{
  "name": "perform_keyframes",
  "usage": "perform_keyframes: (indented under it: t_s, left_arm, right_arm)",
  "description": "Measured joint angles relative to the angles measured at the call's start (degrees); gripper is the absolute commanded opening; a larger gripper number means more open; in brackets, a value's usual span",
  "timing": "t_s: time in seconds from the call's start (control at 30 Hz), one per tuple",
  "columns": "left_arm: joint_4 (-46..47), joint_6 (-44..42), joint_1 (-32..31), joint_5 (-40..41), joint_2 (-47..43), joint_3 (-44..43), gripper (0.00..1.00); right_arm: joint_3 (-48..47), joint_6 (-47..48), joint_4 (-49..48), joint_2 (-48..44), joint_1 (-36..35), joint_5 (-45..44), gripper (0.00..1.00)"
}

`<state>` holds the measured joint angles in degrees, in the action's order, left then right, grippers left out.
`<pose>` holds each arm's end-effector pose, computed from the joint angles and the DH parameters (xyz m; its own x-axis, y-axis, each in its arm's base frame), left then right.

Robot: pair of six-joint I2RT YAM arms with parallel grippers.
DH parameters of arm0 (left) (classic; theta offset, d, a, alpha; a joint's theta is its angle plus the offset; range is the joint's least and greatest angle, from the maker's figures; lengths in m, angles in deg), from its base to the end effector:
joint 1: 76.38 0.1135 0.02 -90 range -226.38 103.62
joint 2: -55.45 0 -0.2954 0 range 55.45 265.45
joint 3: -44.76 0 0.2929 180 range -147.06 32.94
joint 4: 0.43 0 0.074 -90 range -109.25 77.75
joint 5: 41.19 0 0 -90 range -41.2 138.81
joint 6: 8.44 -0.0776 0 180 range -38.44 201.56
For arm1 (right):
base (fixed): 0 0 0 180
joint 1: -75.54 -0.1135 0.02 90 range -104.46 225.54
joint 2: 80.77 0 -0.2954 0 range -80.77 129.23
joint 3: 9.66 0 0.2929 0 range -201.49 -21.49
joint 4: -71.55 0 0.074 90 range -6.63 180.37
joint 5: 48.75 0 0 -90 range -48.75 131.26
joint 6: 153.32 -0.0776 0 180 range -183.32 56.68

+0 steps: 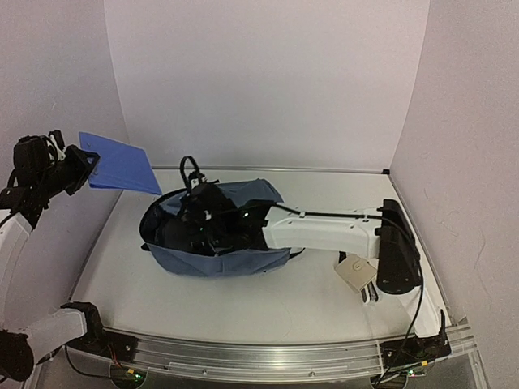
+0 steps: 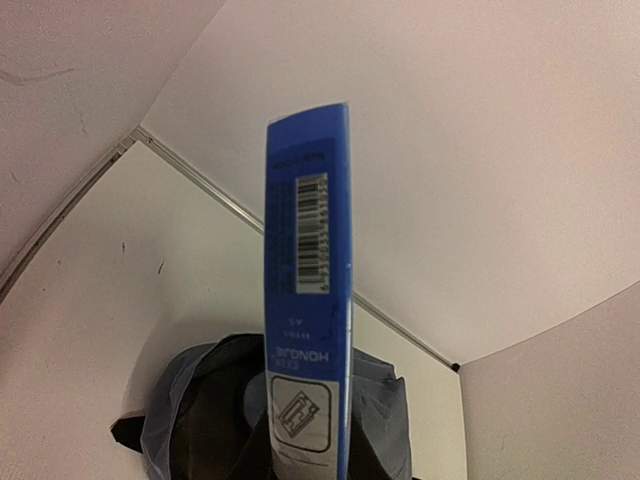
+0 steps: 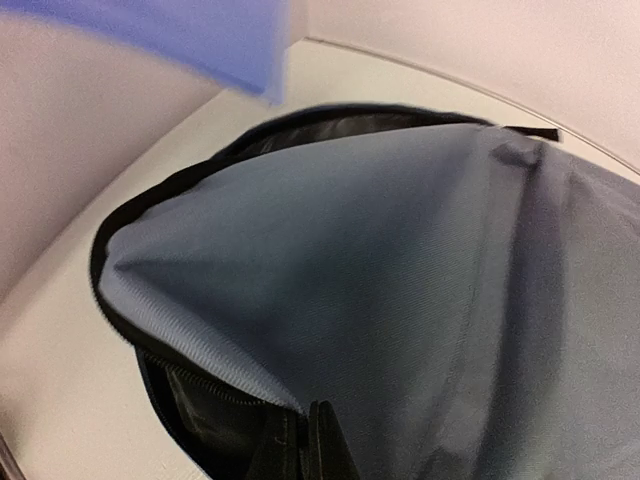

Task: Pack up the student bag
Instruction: Place the files in the student bag.

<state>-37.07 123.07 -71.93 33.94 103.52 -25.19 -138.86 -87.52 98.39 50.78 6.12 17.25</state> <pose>0.2393 -0.0013 0.4045 -0.3045 -0.6662 -0.6808 -0.0392 0.7229 -0.6898 0.2528 0.5835 0.2519 -0.4558 -0.1486 -0.8776 -0.5960 0.7833 0.1769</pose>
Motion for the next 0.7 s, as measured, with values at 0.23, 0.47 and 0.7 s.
perform_keyframes:
  t_s: [0.23,0.47,0.7]
  left_arm:
    - [-0.1,4.2,0.0,1.5,-7.2,4.5,0.00]
    - [5.0,12.3,0.0,-4.9,-5.7,16.6,0.00]
    - [8.5,17.0,-0.1,-9.9,-3.1,20.5,0.00]
  right_arm:
    - [13.7,-9.8,-5.6,-14.2,6.4,-0.9,0.00]
    - [17.2,-11.8,-8.4,-16.9,6.1,-0.9,0.00]
    - [18.1,-12.1,-9.1,-16.9,5.8,-0.5,0.00]
